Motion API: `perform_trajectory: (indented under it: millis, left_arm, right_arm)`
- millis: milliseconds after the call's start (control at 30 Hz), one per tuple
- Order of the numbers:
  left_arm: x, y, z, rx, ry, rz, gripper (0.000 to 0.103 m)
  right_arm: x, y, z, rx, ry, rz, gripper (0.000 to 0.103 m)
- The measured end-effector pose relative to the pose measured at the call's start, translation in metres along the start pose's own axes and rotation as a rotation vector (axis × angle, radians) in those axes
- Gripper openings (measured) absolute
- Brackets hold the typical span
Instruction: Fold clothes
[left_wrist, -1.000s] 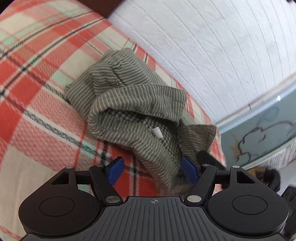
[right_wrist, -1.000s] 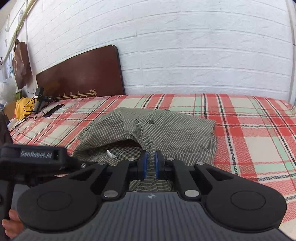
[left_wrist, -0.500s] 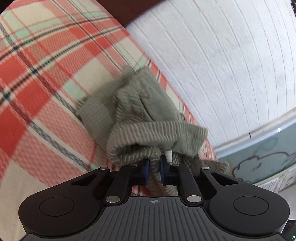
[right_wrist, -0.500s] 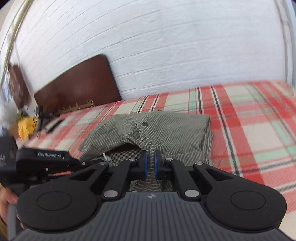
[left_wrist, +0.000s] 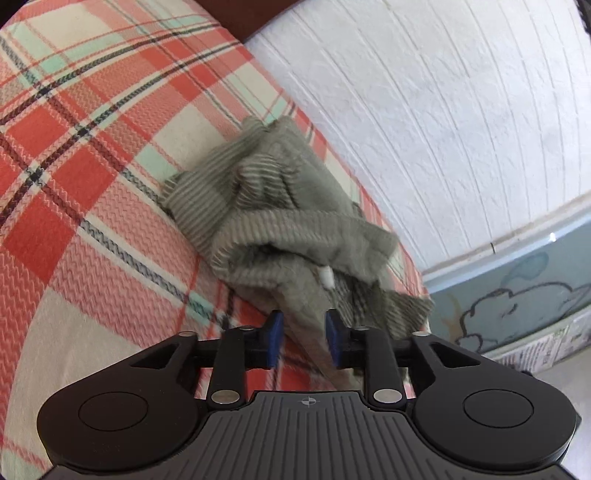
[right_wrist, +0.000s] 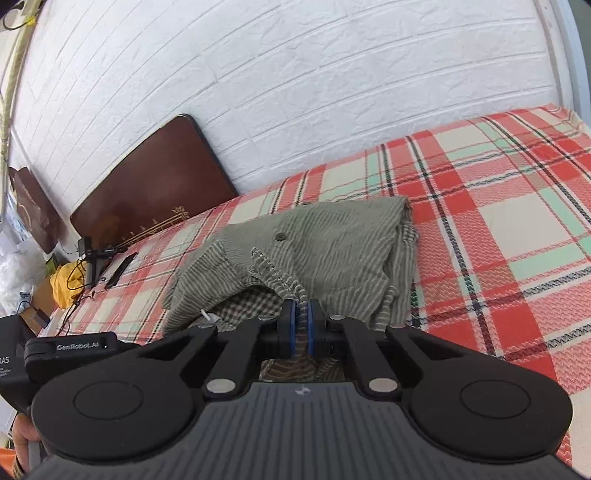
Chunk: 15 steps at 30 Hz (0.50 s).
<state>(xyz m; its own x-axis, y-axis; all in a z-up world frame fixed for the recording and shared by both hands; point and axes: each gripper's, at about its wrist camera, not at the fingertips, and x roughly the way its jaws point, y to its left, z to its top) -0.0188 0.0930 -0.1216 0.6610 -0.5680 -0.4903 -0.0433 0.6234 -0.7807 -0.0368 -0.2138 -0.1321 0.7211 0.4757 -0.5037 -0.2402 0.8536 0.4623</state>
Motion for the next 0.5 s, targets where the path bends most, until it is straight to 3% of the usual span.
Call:
perform_trajectory:
  millis: [100, 200, 333, 400, 433, 500]
  left_arm:
    - [0.006, -0.013, -0.008, 0.036, 0.042, -0.037, 0.056]
    - [0.021, -0.02, -0.013, 0.047, 0.072, -0.027, 0.057]
    - [0.043, -0.015, -0.019, -0.011, 0.123, -0.019, 0.057]
    - [0.053, -0.011, -0.023, -0.04, 0.142, -0.018, 0.036]
    - [0.057, -0.01, -0.024, -0.05, 0.145, -0.015, 0.006]
    - [0.055, -0.009, -0.026, -0.06, 0.114, -0.01, 0.005]
  right_arm:
    - [0.0, 0.004, -0.001, -0.008, -0.001, 0.009, 0.009]
    - [0.001, 0.006, -0.002, -0.015, 0.002, 0.01, 0.009]
    - [-0.001, 0.007, -0.003, -0.019, 0.003, 0.011, 0.009]
    - [-0.001, 0.008, -0.003, -0.021, 0.005, 0.011, 0.01]
    - [-0.001, 0.009, -0.005, -0.027, 0.007, 0.002, 0.01]
    - [-0.001, 0.014, -0.008, -0.045, 0.013, -0.024, 0.011]
